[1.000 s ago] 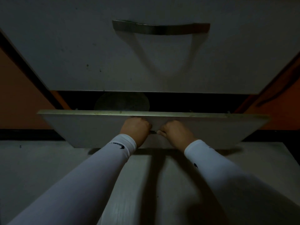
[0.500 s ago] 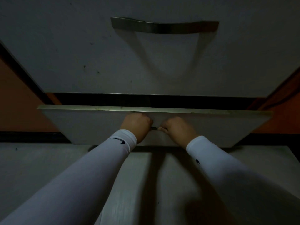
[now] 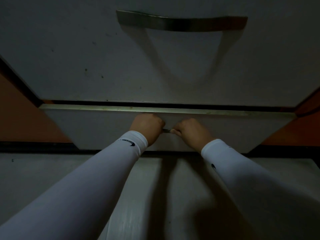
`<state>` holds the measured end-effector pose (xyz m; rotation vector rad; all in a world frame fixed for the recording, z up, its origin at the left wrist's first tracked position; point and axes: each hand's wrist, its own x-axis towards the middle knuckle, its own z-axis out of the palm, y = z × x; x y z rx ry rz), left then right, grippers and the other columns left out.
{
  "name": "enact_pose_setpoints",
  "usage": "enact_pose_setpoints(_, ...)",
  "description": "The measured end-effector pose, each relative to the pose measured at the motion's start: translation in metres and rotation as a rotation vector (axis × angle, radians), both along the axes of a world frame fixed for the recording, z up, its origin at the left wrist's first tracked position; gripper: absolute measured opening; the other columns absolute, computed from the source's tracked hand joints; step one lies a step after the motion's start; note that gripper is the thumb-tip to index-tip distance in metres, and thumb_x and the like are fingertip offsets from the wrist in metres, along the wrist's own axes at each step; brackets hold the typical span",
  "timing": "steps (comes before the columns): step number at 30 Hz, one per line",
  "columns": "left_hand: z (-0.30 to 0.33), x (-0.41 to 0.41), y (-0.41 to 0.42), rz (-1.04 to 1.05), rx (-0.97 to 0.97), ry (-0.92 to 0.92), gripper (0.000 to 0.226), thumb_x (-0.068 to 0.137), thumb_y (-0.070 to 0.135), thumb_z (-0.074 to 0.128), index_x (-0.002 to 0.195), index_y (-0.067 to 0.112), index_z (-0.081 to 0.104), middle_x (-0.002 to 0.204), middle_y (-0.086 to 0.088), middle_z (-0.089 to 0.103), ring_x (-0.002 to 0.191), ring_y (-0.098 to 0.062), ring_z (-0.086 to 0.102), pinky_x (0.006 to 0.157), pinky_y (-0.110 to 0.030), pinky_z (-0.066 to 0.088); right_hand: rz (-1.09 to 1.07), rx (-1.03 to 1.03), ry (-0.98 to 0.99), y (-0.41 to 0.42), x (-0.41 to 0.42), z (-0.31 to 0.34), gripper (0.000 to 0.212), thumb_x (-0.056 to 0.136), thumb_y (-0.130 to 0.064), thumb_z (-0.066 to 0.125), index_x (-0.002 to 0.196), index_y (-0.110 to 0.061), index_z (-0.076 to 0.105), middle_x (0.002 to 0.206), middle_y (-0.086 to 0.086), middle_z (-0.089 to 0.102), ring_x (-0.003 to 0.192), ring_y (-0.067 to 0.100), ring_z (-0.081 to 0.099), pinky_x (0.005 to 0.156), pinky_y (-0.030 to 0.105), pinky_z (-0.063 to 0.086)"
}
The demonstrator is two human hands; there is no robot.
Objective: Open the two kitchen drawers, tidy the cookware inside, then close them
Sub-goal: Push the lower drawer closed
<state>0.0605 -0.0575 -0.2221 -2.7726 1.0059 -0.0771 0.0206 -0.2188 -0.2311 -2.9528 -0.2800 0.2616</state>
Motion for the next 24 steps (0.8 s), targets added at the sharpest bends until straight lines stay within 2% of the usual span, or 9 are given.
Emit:
enact_pose_setpoints(6, 0.002, 0.008, 0.000, -0.005, 0.006, 0.022, 0.022, 0.094, 0.032, 0.048, 0.098, 0.018, 0.065, 0.091, -0.007, 0.068, 0.083, -0.029, 0.063, 0.059, -0.033, 0.039, 0.024, 0.027, -0.045, -0.004, 0.008, -0.005, 0.036, 0.099, -0.037, 0.042, 0.102, -0.013, 0.069, 0.097, 0.012, 0.069, 0.090, 0.029, 0.063, 0.076, 0.034, 0.048)
enact_pose_setpoints(18, 0.003, 0.016, -0.001, -0.014, 0.012, 0.034, 0.018, 0.093, 0.028, 0.051, 0.097, 0.017, 0.065, 0.092, -0.007, 0.068, 0.083, -0.030, 0.063, 0.060, -0.033, 0.042, 0.027, 0.018, -0.040, -0.007, 0.018, -0.008, 0.035, 0.098, -0.038, 0.043, 0.098, -0.014, 0.068, 0.095, 0.012, 0.069, 0.088, 0.029, 0.063, 0.079, 0.036, 0.050)
enact_pose_setpoints(24, 0.001, 0.018, -0.001, 0.007, -0.012, 0.035, 0.017, 0.092, 0.027, 0.052, 0.095, 0.017, 0.066, 0.092, -0.008, 0.067, 0.083, -0.030, 0.063, 0.061, -0.032, 0.042, 0.007, 0.007, -0.039, -0.004, 0.019, -0.007, 0.035, 0.098, -0.039, 0.043, 0.103, -0.016, 0.068, 0.100, 0.012, 0.068, 0.093, 0.030, 0.062, 0.082, 0.038, 0.050)
